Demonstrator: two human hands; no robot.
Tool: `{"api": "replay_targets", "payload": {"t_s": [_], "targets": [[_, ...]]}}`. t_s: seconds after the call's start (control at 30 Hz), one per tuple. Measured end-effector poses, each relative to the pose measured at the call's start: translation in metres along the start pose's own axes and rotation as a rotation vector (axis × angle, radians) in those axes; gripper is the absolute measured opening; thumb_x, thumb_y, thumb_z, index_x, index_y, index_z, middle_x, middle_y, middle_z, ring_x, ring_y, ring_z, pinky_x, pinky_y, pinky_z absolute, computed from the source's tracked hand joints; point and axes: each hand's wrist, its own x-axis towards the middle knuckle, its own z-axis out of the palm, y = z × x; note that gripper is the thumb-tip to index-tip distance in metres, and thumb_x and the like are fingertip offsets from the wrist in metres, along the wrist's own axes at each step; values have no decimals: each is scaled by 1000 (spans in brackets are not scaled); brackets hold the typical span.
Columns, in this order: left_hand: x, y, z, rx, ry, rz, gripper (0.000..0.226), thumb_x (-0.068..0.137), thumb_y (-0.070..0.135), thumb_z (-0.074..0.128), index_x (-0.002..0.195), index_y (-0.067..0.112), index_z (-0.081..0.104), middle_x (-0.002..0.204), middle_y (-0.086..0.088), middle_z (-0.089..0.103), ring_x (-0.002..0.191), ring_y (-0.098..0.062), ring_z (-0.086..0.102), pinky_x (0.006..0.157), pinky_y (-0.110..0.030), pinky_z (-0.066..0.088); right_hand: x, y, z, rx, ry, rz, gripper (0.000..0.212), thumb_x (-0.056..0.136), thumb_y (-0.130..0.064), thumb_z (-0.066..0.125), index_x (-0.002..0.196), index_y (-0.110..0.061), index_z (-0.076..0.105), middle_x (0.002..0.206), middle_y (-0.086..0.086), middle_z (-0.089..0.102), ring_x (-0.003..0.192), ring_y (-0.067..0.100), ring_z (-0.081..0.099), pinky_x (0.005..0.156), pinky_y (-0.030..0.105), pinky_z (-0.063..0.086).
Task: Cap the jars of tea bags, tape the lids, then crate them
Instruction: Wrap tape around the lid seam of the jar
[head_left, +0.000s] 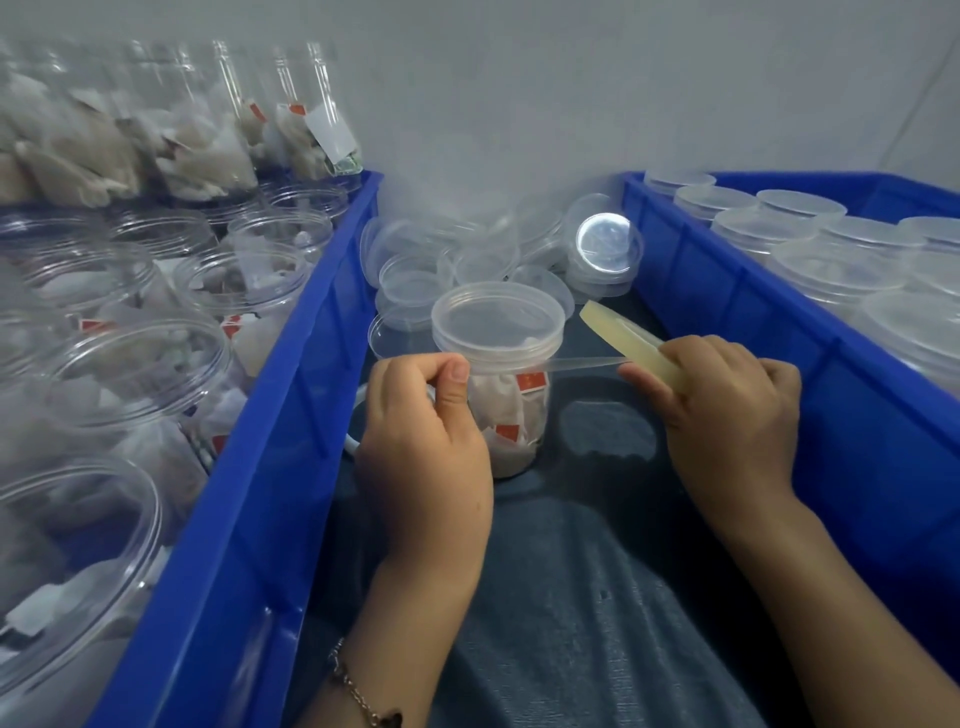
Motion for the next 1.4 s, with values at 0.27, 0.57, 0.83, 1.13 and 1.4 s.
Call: {"api": "replay_targets", "payload": {"t_s": [0.27,0.57,0.83,1.13,1.4], "targets": [[-1,-1,2,-125,-15,80,24,95,27,49,89,7,61,86,5,53,62,-18,56,59,-20,43,-1,0,2,55,-1,58,52,88,-56,38,80,-10,63,75,3,62,70,24,57,74,29,21],[-3,-3,5,-158,-10,39,25,94,35,47,92,13,59,86,2,59,64,-22,60,56,-33,50,-2,-1,3,41,-15,57,55,87,-57,37,77,-11,64,71,2,63,67,23,58,74,32,24],[2,-5,5,-252,-16,-184,30,74,60,54,93,38,45,84,11,60,59,-5,58,55,-25,48,-3,-2,2,29,-17,67,55,87,-59,35,73,-13,62,68,-1,61,63,21,57,74,33,24],[5,-18,7,-517,21,-458,67,58,69,69,105,26,49,104,6,60,89,5,60,73,-8,45,-4,-5,3,14,-13,36,53,87,-58,36,72,-14,62,67,-1,62,60,21,57,71,33,24],[0,-18,20,-159,-382,-274,100,37,53,82,126,32,40,122,10,57,113,-14,57,89,-28,46,-1,-1,-2,-86,-55,6,53,88,-57,37,75,-11,62,69,3,62,63,25,57,71,37,33]]}}
